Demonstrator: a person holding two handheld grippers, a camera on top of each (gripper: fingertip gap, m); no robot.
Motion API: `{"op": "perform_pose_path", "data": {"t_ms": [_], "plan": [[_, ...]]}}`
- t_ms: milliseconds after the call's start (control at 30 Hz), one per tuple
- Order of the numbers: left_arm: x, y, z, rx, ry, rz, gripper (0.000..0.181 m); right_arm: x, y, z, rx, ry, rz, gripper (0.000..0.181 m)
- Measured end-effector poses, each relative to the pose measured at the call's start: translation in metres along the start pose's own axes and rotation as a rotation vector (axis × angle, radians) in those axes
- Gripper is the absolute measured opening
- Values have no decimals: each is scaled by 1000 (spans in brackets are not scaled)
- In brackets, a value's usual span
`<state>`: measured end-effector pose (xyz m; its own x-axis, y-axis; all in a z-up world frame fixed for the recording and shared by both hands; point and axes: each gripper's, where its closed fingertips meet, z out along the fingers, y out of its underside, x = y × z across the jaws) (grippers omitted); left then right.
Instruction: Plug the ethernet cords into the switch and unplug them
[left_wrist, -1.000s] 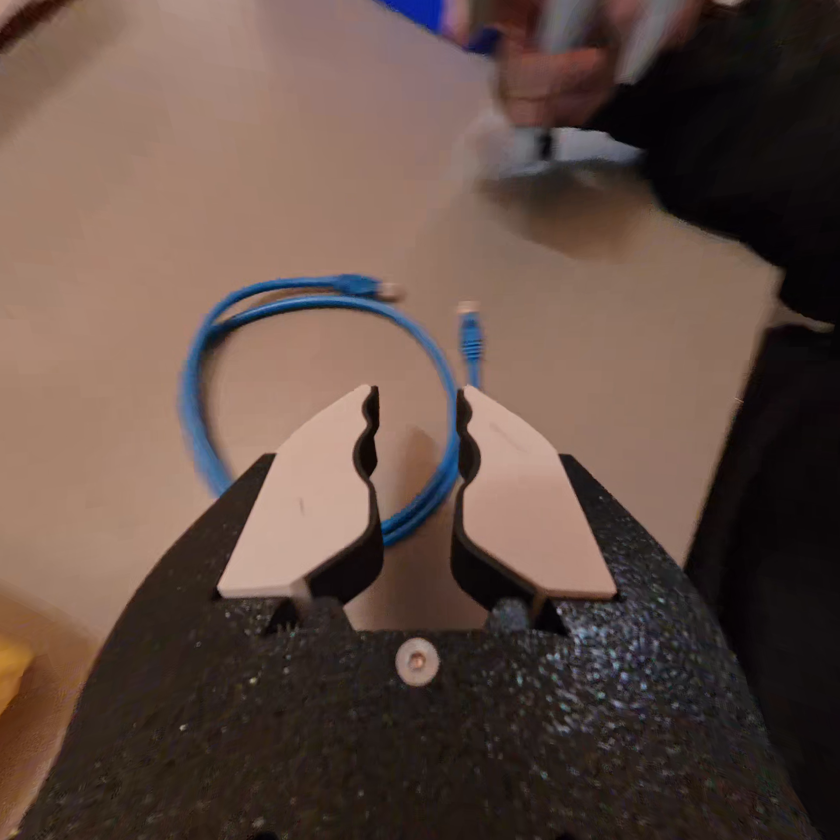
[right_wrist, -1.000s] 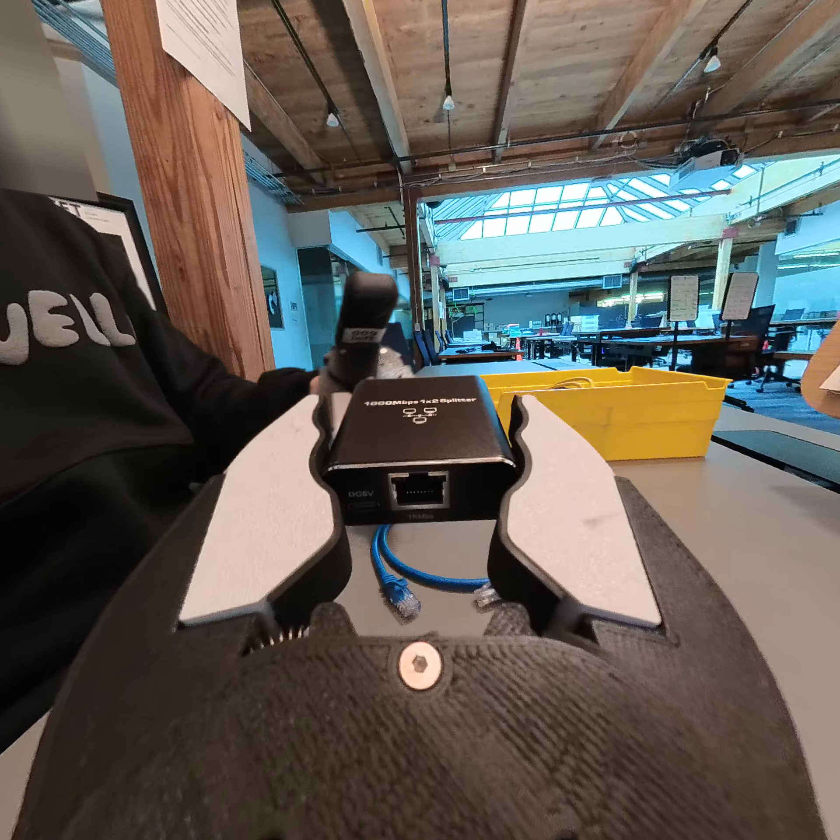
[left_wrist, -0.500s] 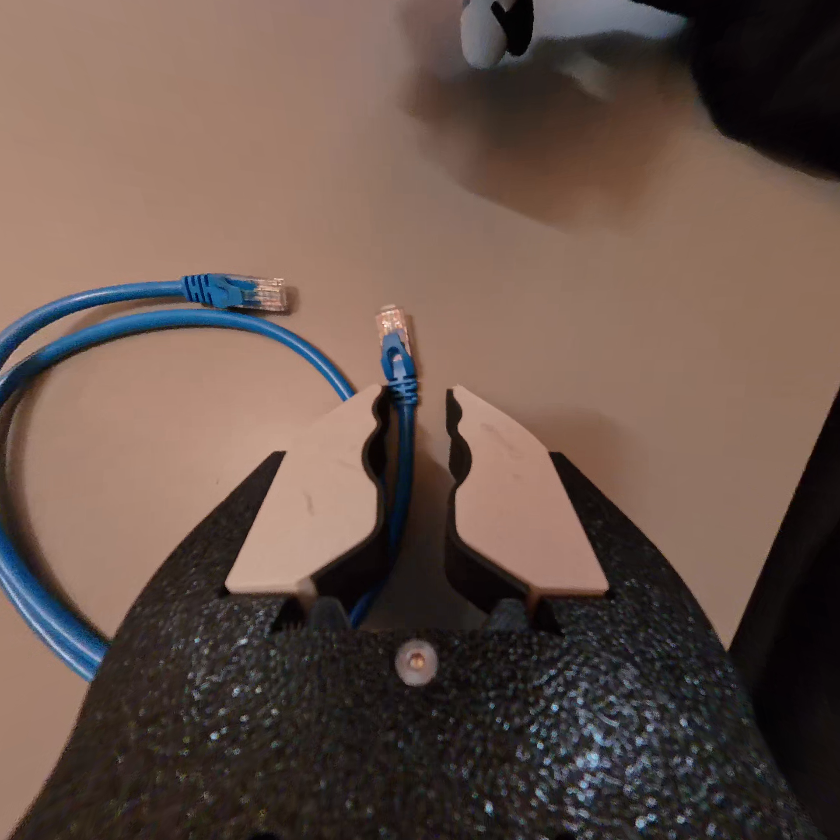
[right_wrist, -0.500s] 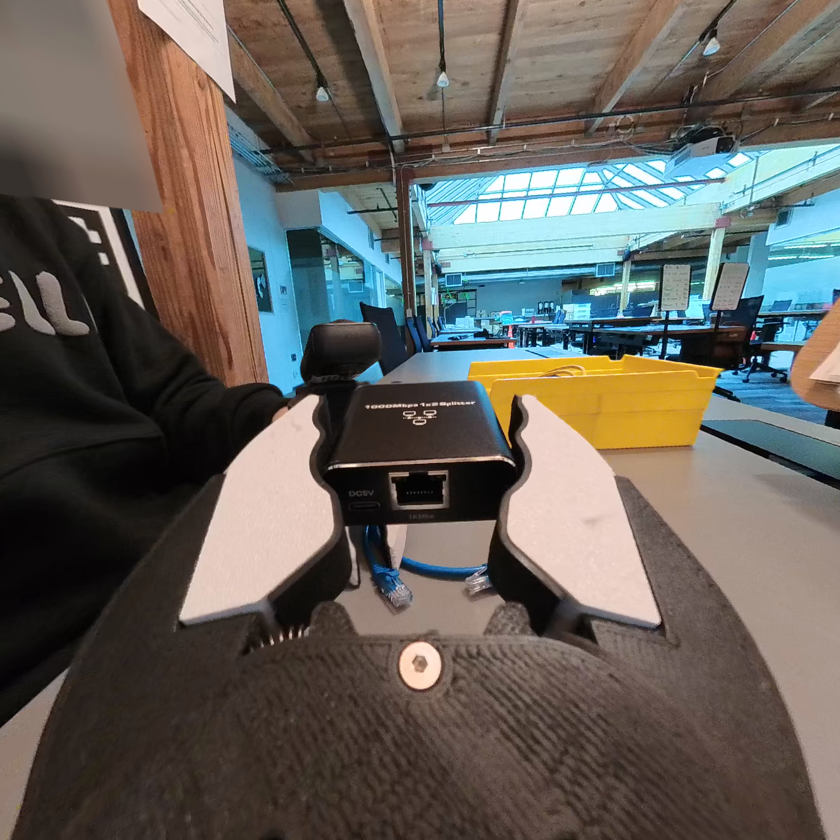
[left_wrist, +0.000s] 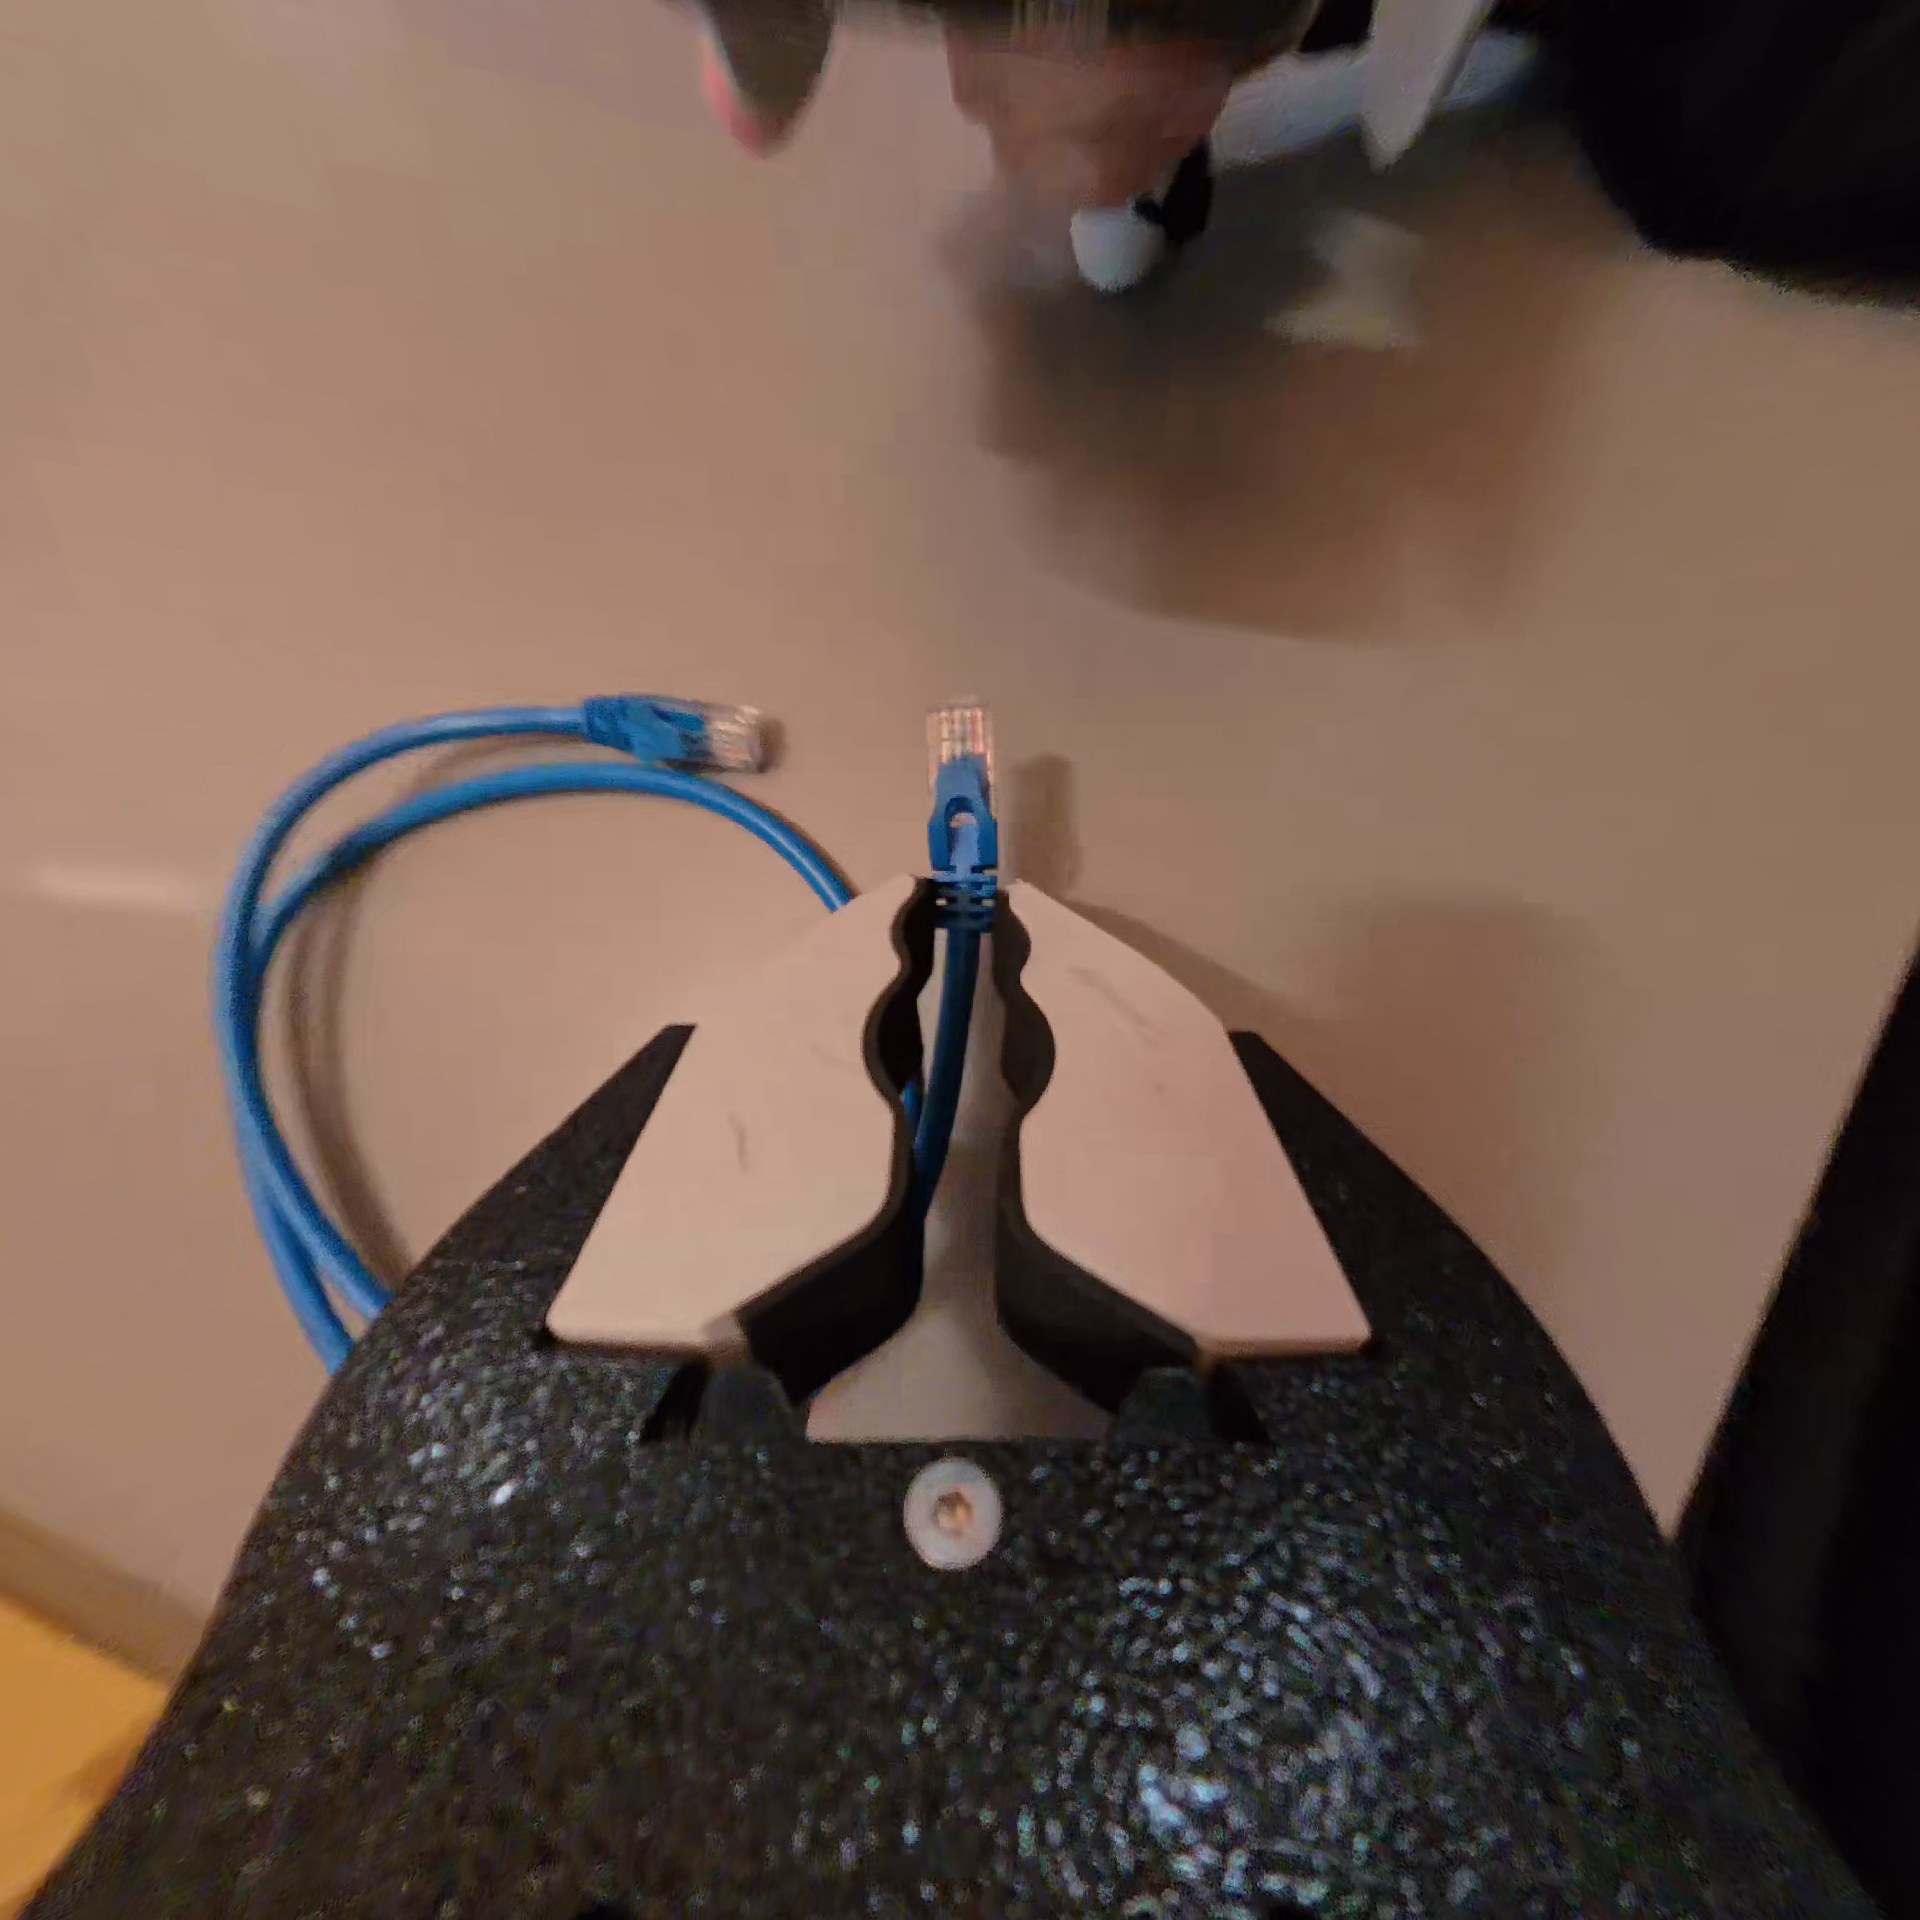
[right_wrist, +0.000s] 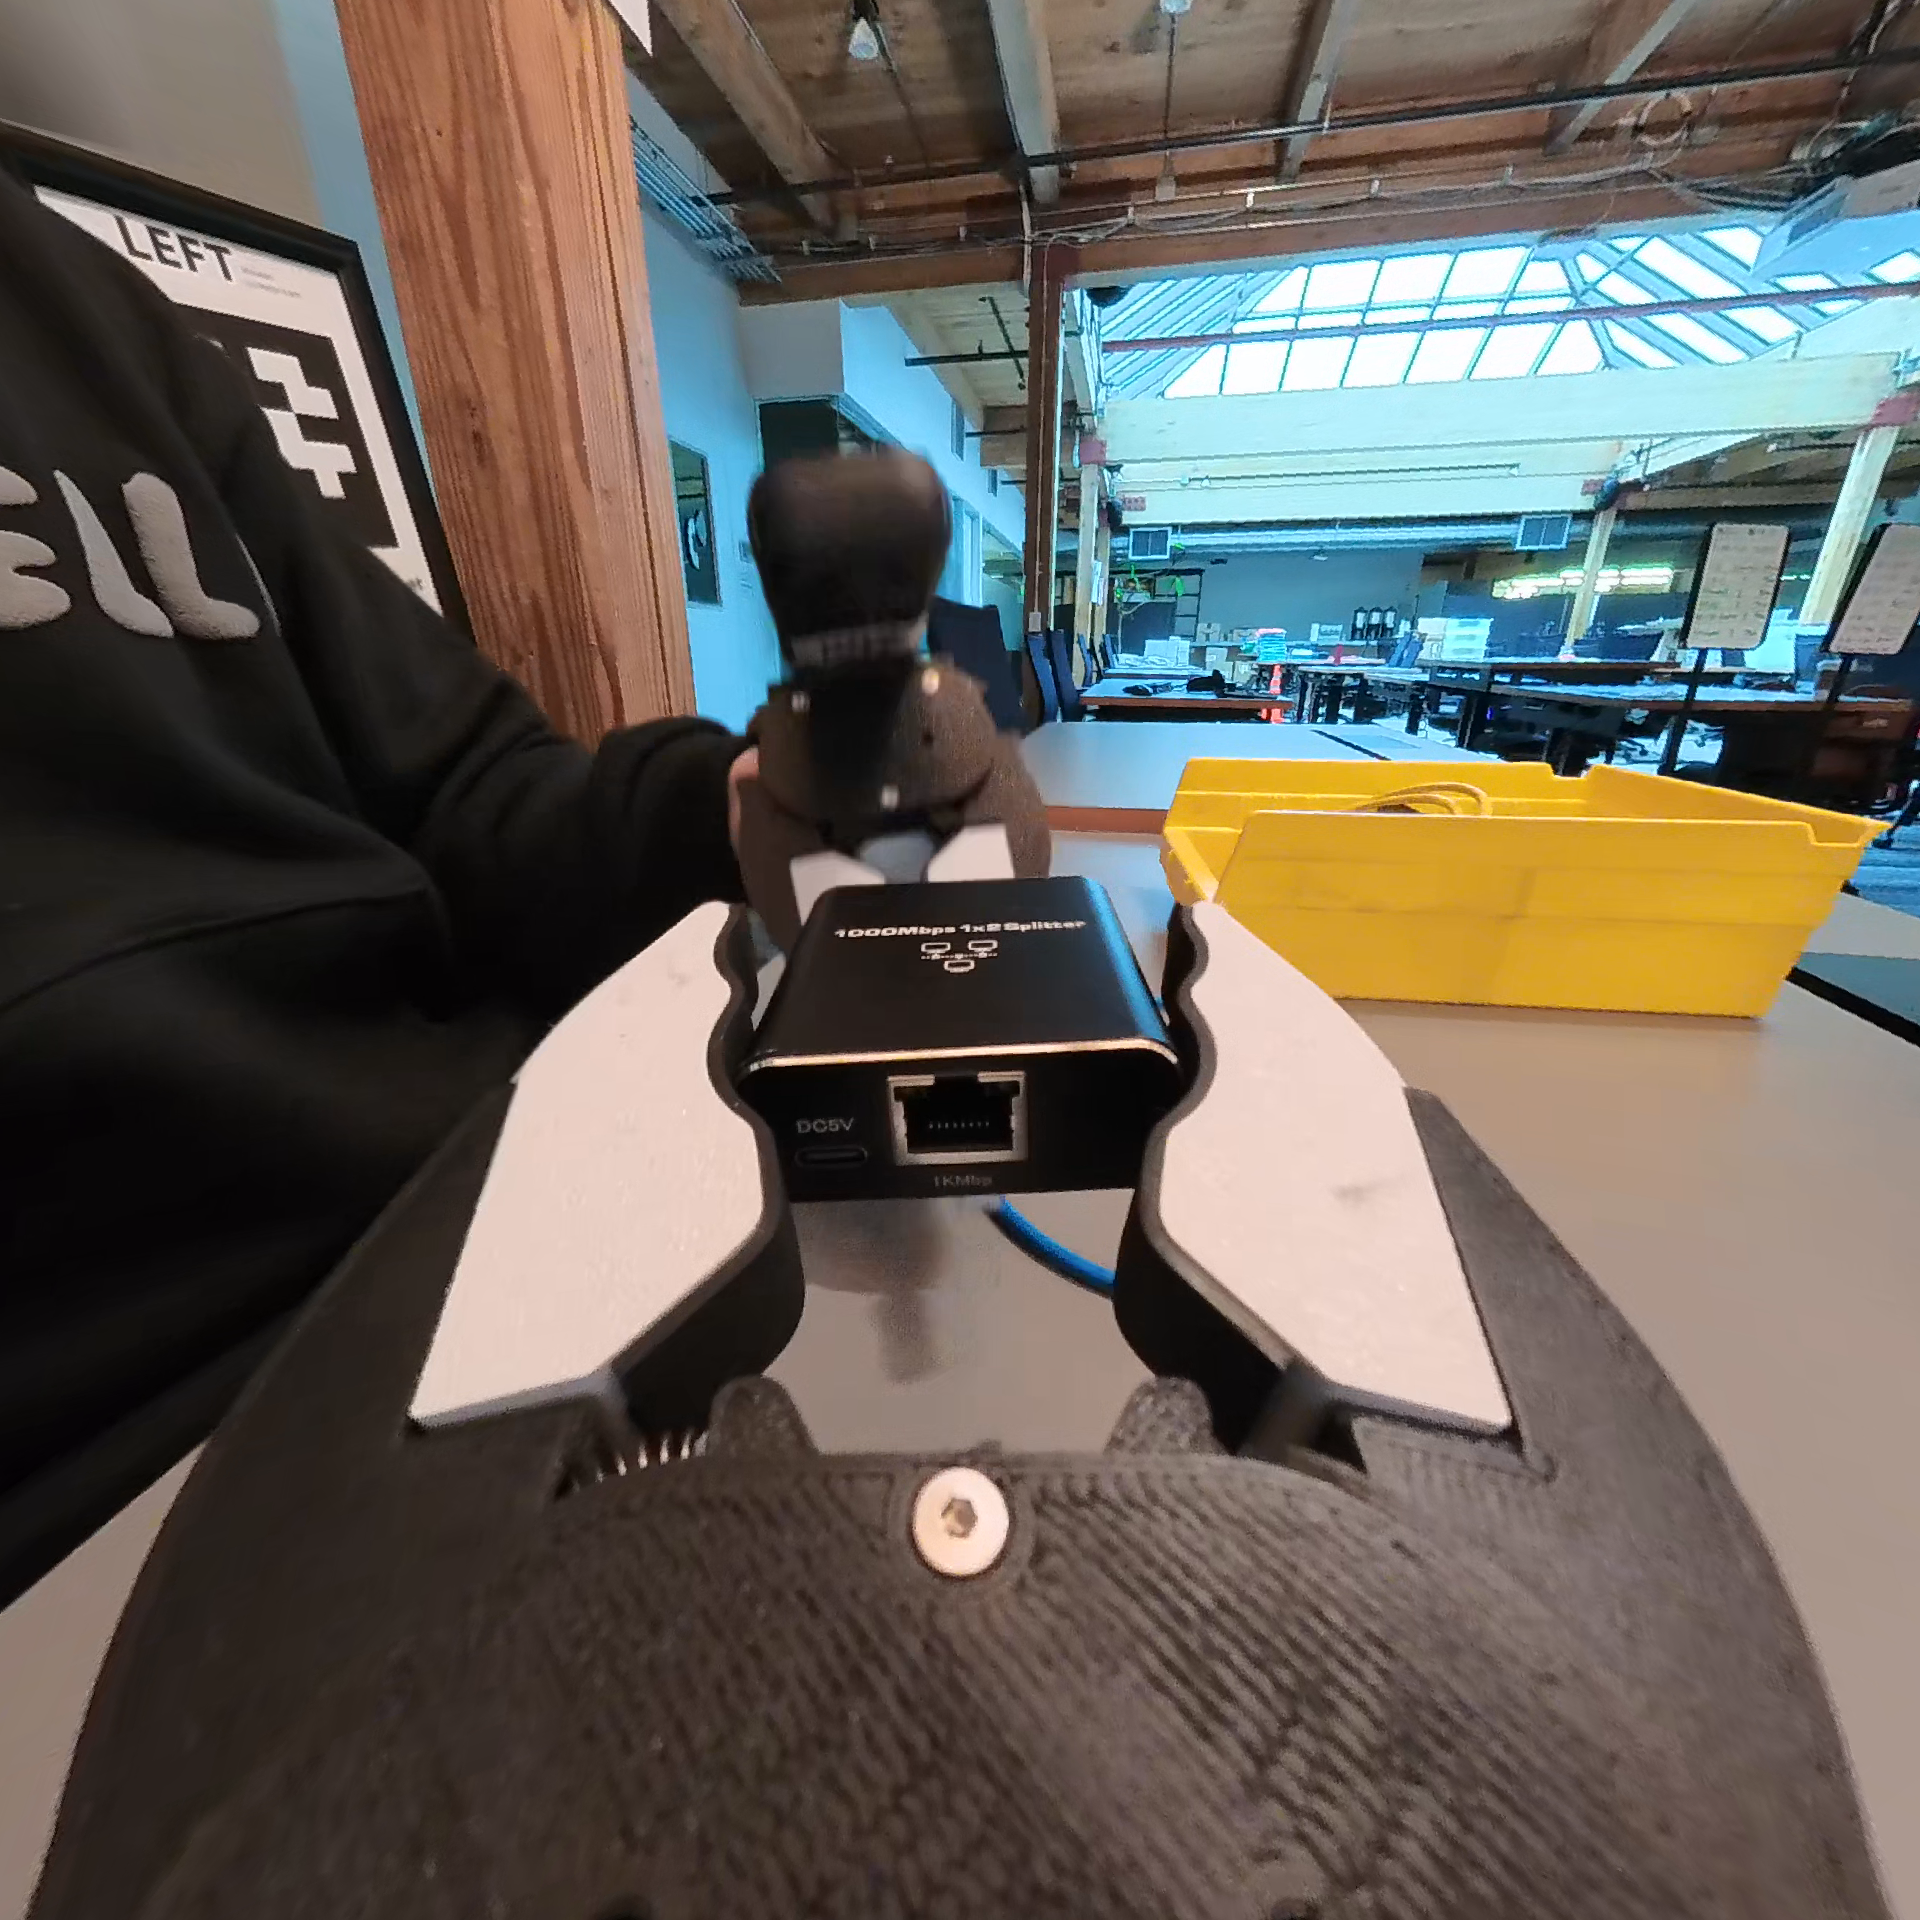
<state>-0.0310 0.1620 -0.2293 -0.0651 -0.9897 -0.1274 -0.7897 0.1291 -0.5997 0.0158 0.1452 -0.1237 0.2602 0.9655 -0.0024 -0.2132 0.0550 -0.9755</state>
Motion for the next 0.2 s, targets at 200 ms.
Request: {"op": "perform_pose_path", "data": {"t_ms": [200], "plan": [[-19, -41, -45, -12, -36, 130, 9, -1, 4, 3, -19, -2, -17, 75]]}}
